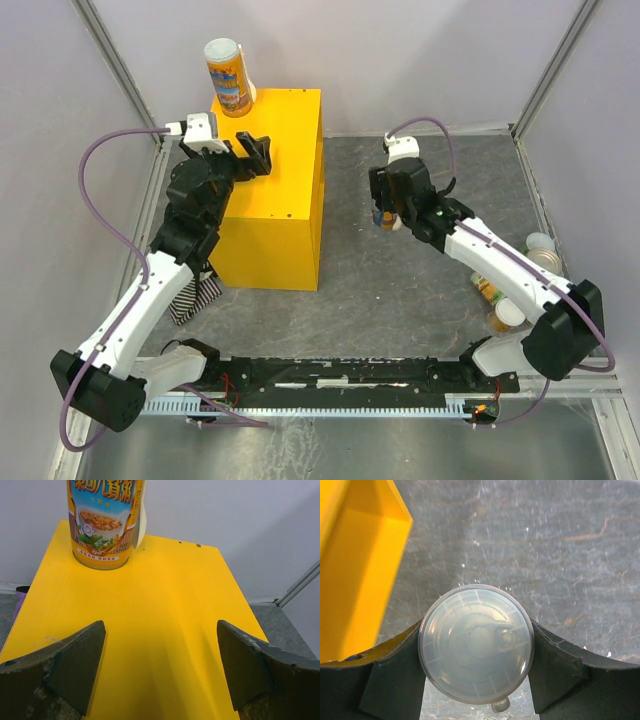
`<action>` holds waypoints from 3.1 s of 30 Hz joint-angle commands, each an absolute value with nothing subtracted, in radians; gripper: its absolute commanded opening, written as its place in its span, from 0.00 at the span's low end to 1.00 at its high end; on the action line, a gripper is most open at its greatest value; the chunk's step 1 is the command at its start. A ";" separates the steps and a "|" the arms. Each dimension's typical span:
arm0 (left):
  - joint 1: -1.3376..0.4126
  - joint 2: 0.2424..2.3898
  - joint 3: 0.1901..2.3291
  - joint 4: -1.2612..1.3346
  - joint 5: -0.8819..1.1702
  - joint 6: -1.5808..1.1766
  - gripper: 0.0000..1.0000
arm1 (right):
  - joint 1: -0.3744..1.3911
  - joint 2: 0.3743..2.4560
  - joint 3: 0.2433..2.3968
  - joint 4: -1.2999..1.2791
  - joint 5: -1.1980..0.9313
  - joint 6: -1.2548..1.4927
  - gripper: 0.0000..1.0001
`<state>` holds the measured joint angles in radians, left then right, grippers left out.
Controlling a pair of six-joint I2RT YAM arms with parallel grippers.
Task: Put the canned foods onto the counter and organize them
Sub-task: Pick up the canned food from the center of the board, then place the canned food on the counter.
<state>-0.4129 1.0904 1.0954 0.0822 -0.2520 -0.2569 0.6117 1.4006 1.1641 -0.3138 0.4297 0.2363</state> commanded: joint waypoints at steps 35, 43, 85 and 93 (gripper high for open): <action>-0.417 0.941 1.044 0.117 -0.100 -0.276 0.96 | 0.959 1.602 2.216 -0.462 0.593 -0.019 0.07; -0.418 0.908 1.050 0.133 -0.027 -0.235 0.96 | 1.044 1.704 2.382 -0.482 0.627 -0.076 0.07; -0.418 0.902 1.089 0.141 0.292 -0.133 0.95 | 1.070 1.934 2.657 -0.640 0.594 0.054 0.57; -0.418 0.933 1.111 0.140 0.303 -0.135 0.95 | 1.058 1.945 2.662 -0.644 0.583 0.061 0.72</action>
